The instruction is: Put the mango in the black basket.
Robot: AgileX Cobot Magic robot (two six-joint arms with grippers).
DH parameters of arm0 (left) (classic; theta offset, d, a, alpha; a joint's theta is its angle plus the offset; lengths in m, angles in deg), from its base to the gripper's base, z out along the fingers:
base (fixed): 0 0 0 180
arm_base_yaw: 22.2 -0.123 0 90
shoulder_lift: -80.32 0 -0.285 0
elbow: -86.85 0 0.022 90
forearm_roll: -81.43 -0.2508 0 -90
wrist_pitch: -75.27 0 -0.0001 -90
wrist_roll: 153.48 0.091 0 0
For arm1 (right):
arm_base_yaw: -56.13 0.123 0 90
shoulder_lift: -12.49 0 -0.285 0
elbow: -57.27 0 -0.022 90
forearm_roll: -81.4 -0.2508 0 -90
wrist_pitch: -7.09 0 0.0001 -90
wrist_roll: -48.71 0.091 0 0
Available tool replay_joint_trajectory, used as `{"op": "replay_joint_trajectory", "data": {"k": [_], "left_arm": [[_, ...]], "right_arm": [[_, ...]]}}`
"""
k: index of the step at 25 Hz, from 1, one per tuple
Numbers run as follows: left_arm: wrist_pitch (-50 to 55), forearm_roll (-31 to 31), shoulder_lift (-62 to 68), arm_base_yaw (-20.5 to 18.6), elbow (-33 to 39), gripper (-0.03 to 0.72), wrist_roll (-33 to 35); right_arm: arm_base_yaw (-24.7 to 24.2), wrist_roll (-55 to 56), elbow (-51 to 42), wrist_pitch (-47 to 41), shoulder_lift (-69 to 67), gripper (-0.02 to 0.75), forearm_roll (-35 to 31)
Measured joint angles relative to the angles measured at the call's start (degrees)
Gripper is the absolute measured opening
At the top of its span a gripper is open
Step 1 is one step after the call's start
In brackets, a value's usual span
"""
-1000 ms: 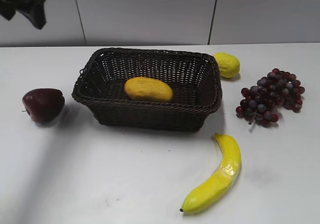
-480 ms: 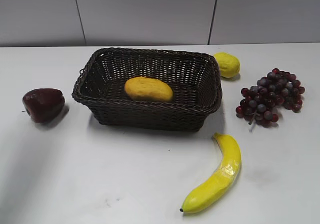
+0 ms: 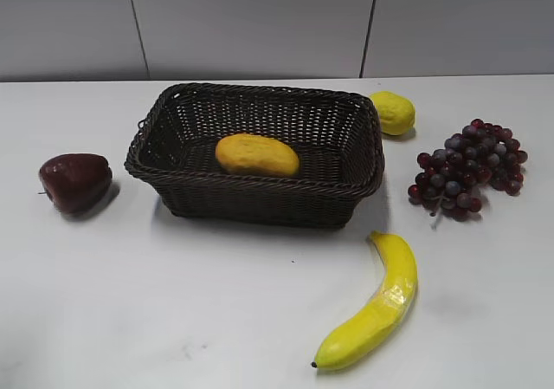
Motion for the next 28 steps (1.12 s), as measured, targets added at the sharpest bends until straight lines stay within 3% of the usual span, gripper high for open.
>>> {"op": "replay_joint_trajectory", "data": {"k": [11, 28], "left_arm": [[0.5, 0.0, -27.1, 0.0, 11.6, 0.566, -0.8], [-0.8, 0.0, -45.9, 0.0, 16.5, 0.566, -3.5]], "right_arm": [[0.0, 0.0, 0.0, 0.0, 0.0, 0.449, 0.0], [0.0, 0.0, 0.0, 0.0, 0.0, 0.449, 0.0]]}}
